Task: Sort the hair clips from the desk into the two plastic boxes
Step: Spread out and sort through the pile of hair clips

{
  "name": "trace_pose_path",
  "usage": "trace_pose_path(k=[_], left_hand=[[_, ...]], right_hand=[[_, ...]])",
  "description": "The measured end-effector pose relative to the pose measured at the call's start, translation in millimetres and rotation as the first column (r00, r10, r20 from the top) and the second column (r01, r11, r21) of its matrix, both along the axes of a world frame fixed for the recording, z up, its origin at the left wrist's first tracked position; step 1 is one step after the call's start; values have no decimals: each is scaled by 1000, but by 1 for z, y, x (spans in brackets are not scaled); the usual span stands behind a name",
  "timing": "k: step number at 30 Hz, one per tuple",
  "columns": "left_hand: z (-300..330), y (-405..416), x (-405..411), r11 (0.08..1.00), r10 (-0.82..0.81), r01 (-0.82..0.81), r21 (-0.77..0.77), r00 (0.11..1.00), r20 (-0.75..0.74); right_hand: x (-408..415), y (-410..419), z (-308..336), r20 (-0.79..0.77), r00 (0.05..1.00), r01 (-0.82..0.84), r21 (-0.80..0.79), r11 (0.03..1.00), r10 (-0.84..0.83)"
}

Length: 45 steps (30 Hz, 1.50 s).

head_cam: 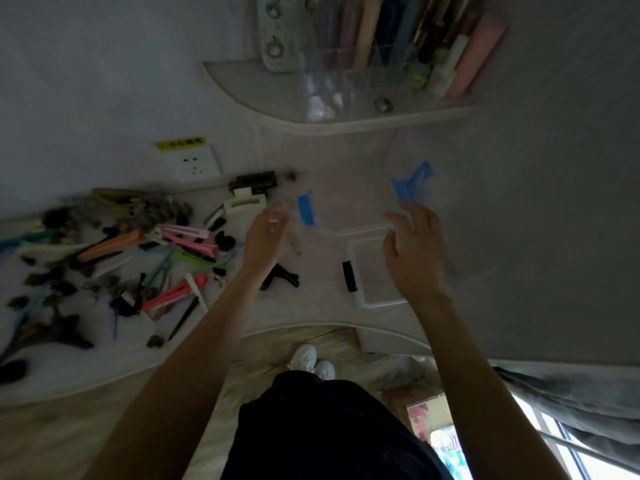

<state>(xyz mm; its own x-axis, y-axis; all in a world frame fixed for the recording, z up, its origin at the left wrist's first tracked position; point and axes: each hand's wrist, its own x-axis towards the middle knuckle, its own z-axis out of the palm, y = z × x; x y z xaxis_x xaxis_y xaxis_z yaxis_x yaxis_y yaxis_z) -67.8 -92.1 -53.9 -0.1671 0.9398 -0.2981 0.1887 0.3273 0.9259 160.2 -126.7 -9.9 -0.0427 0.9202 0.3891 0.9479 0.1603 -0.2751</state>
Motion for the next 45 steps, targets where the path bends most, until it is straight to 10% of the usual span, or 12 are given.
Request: trace_pose_path(k=[4, 8, 17, 24, 35, 45], left_hand=[[-10, -54, -45, 978, 16, 72, 196, 911, -412], [-34, -103, -81, 986, 7, 136, 92, 524, -852], [-79, -138, -120, 965, -244, 160, -207, 265, -933], [-87, -114, -172, 959, -237, 233, -165, 331, -913], [-69, -82, -230, 970, -33, 194, 146, 700, -714], [-78, -45, -189, 892, -215, 453, 0, 423, -880]], right_hand=[[-57, -19, -28, -225, 935, -310, -141, 940, 275], [-102, -32, -66, -358, 848, -523, -446, 727, 390], [-134, 1, -118, -188, 908, -397, -668, 630, 374], [-223, 2, -124, -285, 887, -462, -575, 675, 363], [-258, 28, -99, -355, 890, -424, -418, 803, 286], [-209, 164, -113, -160, 981, 21, -484, 875, -112]])
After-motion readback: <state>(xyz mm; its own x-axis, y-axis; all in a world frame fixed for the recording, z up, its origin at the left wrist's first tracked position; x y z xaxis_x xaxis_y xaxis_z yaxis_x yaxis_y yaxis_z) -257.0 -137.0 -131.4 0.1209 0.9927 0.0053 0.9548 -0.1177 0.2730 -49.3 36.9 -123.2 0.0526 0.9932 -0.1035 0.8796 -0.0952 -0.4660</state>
